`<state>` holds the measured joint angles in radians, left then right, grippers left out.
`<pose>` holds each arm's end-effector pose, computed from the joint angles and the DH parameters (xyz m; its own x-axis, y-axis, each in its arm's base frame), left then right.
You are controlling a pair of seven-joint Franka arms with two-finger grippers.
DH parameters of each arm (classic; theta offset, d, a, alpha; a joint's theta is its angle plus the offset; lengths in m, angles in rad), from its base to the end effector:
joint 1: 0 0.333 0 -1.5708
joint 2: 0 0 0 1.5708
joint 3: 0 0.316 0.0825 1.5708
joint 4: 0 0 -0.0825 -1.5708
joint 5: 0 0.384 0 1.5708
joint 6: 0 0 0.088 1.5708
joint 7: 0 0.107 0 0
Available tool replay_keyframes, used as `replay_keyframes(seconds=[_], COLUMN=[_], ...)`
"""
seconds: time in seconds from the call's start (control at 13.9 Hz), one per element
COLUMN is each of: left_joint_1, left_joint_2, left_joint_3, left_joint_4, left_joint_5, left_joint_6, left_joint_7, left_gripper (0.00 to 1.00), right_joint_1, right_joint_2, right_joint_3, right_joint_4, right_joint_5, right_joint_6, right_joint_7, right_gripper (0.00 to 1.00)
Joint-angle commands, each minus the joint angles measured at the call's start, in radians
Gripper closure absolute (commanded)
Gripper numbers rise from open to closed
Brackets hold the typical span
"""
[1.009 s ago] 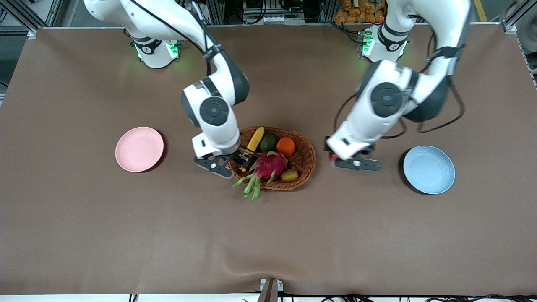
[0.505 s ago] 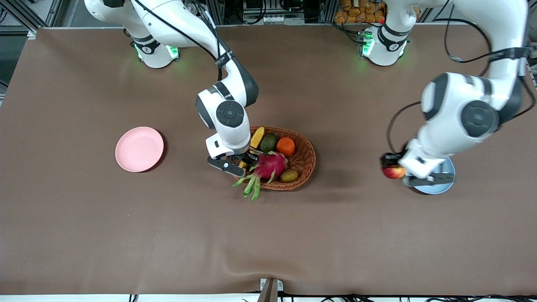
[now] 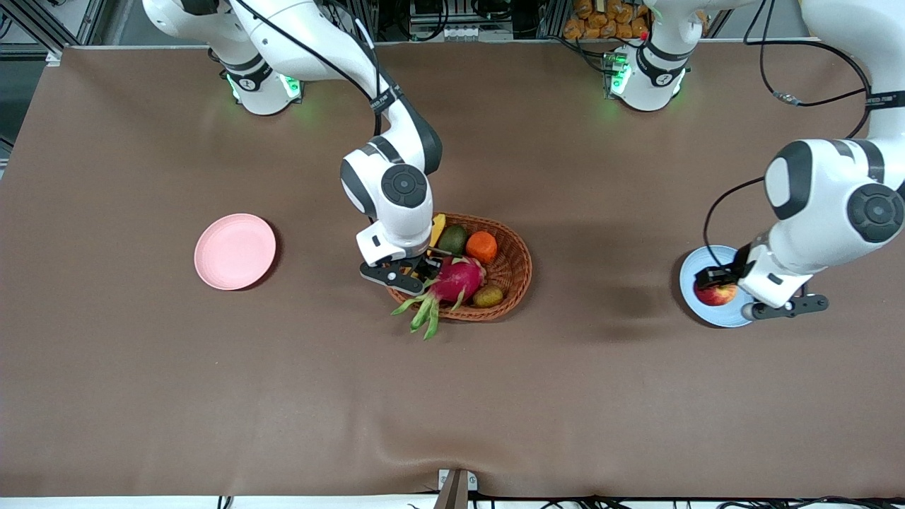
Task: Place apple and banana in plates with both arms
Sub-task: 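Carry the apple to the blue plate with the left gripper, then lower the apple onto the blue plate while the right gripper grasps the banana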
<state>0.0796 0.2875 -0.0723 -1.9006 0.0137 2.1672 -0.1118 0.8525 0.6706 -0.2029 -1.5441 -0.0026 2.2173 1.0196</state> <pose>0.6153 0.0072 0.3492 0.9933 0.1137 -0.0210 0.1139 -0.9935 0.0070 0.5493 0.4447 0.2656 0.9425 -0.3137 0.1149 -0.3215 -0.9453 0.0561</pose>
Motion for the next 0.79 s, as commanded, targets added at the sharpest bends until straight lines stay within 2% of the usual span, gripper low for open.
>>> replay_keyframes(seconds=[0.0,0.22,0.36,0.43,0.58,0.72], left_joint_1=[0.087,0.134,0.161,0.166,0.166,0.167], left_joint_2=[-0.034,-0.007,0.019,0.033,0.051,0.074], left_joint_3=[-0.014,-0.014,-0.014,-0.015,-0.014,-0.015], left_joint_4=[-0.078,-0.122,-0.19,-0.216,-0.233,-0.238], left_joint_5=[0.019,0.019,0.019,0.019,0.017,0.017], left_joint_6=[0.065,0.143,0.274,0.327,0.365,0.385], left_joint_7=[0.098,0.142,0.178,0.185,0.185,0.185], left_gripper=[0.76,0.75,0.75,0.75,0.75,0.74], right_joint_1=[0.017,0.019,0.019,0.019,0.017,0.017], right_joint_2=[0.037,0.041,0.043,0.043,0.047,0.047], right_joint_3=[-0.013,-0.013,-0.013,-0.012,-0.012,-0.012], right_joint_4=[0.062,0.061,0.061,0.059,0.059,0.061], right_joint_5=[-0.042,-0.099,-0.109,-0.12,-0.123,-0.125], right_joint_6=[-0.005,-0.005,-0.005,-0.005,-0.005,-0.005], right_joint_7=[0.013,0.013,0.013,0.013,0.013,0.013], right_gripper=[0.4,0.46,0.47,0.51,0.6,0.61])
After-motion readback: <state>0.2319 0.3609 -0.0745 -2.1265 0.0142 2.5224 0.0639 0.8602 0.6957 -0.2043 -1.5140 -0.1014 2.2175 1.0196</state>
